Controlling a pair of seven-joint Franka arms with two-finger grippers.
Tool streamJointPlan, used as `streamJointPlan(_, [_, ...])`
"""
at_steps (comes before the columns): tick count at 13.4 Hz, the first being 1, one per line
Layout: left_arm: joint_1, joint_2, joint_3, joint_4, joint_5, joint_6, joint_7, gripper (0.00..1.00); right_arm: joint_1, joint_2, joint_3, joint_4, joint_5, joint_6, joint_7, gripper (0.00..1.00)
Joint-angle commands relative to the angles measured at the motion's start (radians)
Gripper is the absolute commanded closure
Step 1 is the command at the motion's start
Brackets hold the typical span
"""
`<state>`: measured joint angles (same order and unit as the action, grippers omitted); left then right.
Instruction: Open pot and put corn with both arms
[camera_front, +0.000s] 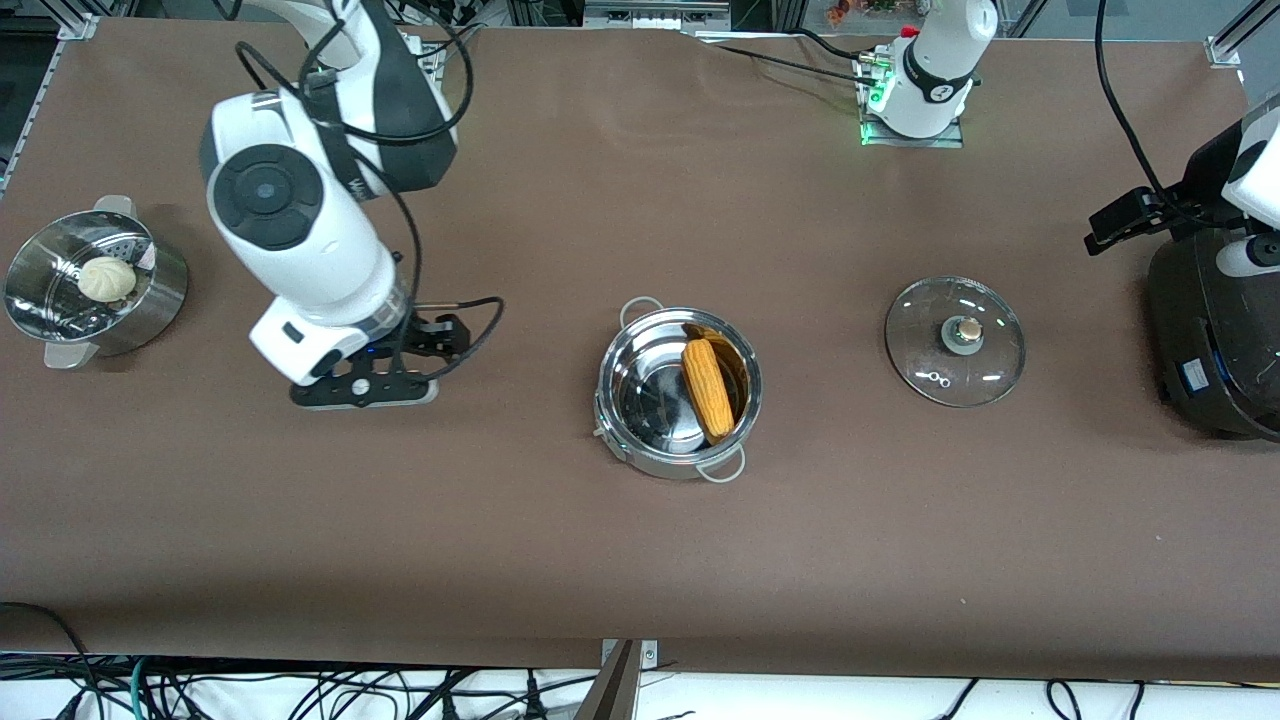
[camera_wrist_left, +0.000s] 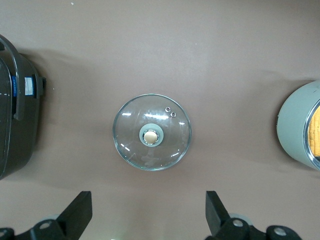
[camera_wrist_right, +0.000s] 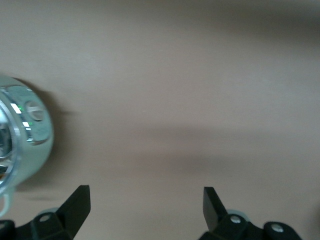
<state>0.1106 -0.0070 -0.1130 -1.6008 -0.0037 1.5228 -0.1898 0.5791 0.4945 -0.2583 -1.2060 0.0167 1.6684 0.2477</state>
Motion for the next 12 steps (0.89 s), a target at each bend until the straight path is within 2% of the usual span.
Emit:
streamJointPlan(1, [0.001, 0.010, 0.003, 0.030, -0.013, -0.024, 0.013, 0.00, -0.008, -0.045, -0.070, -0.026, 0.057, -0.047, -0.120, 0.00])
streamJointPlan(4, [0.001, 0.010, 0.003, 0.030, -0.013, -0.024, 0.018, 0.00, -0.021, -0.056, -0.215, -0.029, 0.170, -0.175, -0.295, 0.00])
streamJointPlan(7, [0.003, 0.009, 0.003, 0.029, -0.013, -0.024, 0.018, 0.00, -0.021, -0.071, -0.318, -0.046, 0.186, -0.207, -0.360, 0.00])
streamJointPlan(9, [0.003, 0.010, 0.003, 0.028, -0.013, -0.024, 0.018, 0.00, -0.019, -0.103, -0.364, -0.053, 0.181, -0.228, -0.363, 0.00])
streamJointPlan(12, [0.003, 0.010, 0.003, 0.027, -0.013, -0.024, 0.018, 0.00, -0.010, -0.154, -0.384, -0.114, 0.173, -0.263, -0.361, 0.00])
